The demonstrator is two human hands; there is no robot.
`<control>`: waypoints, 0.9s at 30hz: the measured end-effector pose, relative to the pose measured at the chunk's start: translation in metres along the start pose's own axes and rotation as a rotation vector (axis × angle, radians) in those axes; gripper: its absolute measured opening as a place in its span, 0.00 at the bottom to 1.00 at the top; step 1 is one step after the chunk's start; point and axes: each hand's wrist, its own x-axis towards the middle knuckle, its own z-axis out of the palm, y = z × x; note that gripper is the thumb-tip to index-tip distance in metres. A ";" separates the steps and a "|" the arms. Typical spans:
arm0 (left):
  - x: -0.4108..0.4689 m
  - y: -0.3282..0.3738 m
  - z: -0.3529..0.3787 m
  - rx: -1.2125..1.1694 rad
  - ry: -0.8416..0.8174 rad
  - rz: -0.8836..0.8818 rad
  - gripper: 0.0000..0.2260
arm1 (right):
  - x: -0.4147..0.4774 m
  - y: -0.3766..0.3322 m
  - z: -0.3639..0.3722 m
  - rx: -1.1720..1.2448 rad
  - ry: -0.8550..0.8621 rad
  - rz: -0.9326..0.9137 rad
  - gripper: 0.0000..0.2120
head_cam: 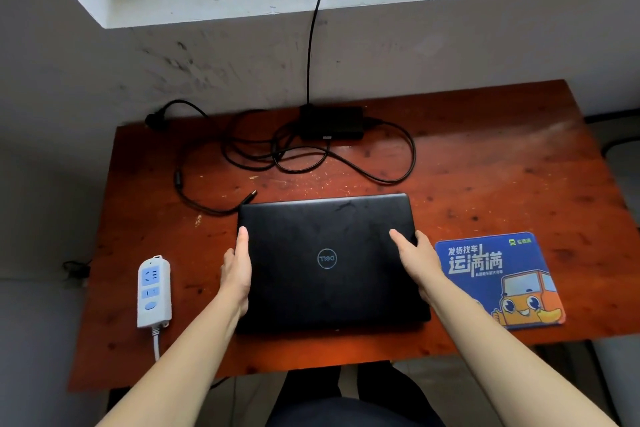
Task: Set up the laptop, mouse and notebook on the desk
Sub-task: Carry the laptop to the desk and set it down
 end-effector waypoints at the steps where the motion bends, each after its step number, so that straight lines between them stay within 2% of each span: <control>1: -0.001 -0.001 -0.001 -0.010 -0.003 -0.002 0.52 | 0.000 0.000 -0.001 0.023 0.010 -0.005 0.43; 4: -0.006 -0.010 0.002 0.011 0.004 0.000 0.52 | 0.001 0.003 -0.003 0.011 0.046 -0.032 0.42; 10: -0.006 -0.018 0.006 0.167 0.073 0.040 0.46 | -0.001 0.011 -0.007 -0.244 0.034 -0.133 0.41; 18: -0.020 -0.016 -0.003 -0.048 -0.055 -0.020 0.40 | -0.009 0.015 -0.021 -0.377 -0.092 -0.209 0.43; 22: -0.036 -0.016 -0.001 0.007 -0.077 0.020 0.36 | -0.012 0.010 -0.022 -0.364 -0.116 -0.256 0.44; 24: -0.047 -0.013 -0.004 0.149 0.025 0.106 0.33 | -0.015 0.002 -0.021 -0.415 -0.083 -0.346 0.46; 27: -0.055 -0.012 -0.013 0.713 0.277 0.244 0.30 | -0.019 -0.012 -0.012 -0.490 -0.045 -0.478 0.47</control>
